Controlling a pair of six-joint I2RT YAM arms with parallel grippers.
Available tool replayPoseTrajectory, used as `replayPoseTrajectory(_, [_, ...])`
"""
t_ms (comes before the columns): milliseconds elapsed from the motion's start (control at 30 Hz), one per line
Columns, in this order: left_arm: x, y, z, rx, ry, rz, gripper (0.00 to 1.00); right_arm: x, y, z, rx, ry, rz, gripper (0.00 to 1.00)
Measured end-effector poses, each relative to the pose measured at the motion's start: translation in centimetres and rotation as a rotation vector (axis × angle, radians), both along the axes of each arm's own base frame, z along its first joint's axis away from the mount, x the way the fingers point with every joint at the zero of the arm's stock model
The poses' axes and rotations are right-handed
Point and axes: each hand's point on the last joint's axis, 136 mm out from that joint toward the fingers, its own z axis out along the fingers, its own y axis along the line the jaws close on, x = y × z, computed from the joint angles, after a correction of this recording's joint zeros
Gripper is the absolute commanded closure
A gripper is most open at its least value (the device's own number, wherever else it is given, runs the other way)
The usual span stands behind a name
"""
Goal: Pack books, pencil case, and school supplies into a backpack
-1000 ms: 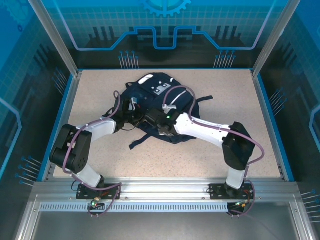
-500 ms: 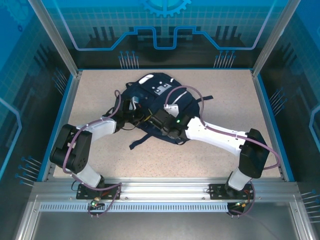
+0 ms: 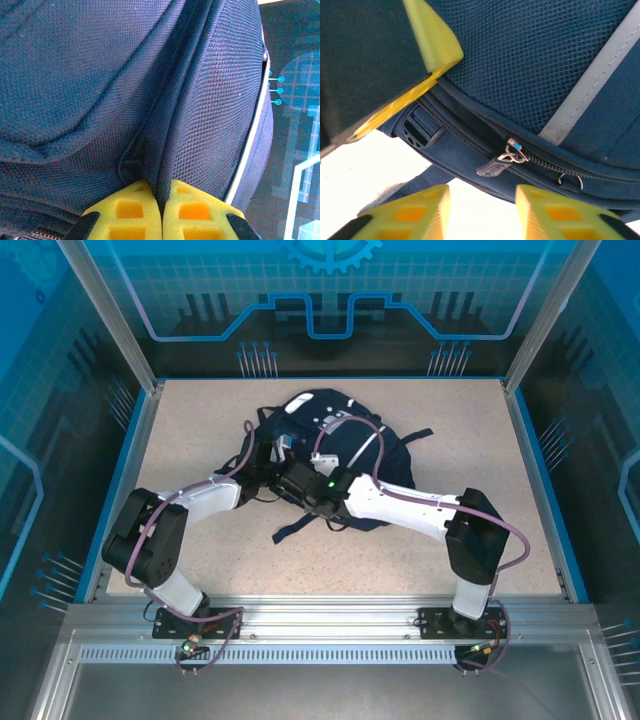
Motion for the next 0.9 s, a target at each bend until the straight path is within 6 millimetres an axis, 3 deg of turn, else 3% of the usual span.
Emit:
replayPoseTrajectory(233, [0.0,-0.1,0.0,-0.012,0.014,0.0,1.0,0.5,-0.7,-1.4,-0.027,0.026,-0.07,0.72])
replayPoseTrajectory(567, [0.0,-0.2,0.1,-0.019,0.016,0.0,1.0,1.1,-0.8,-2.2,-0.05,0.048,-0.119,0.66])
replayPoseTrajectory(733, [0.0,-0.2,0.1,-0.018,0.016,0.0,1.0,1.3,-1.5,-2.2,-0.072,0.047,-0.144,0.85])
replayPoseTrajectory(900, [-0.1,-0.4,0.1,-0.018,0.016,-0.003,1.0,1.2,-2.1,-2.3,-0.085,0.049,-0.166,0.96])
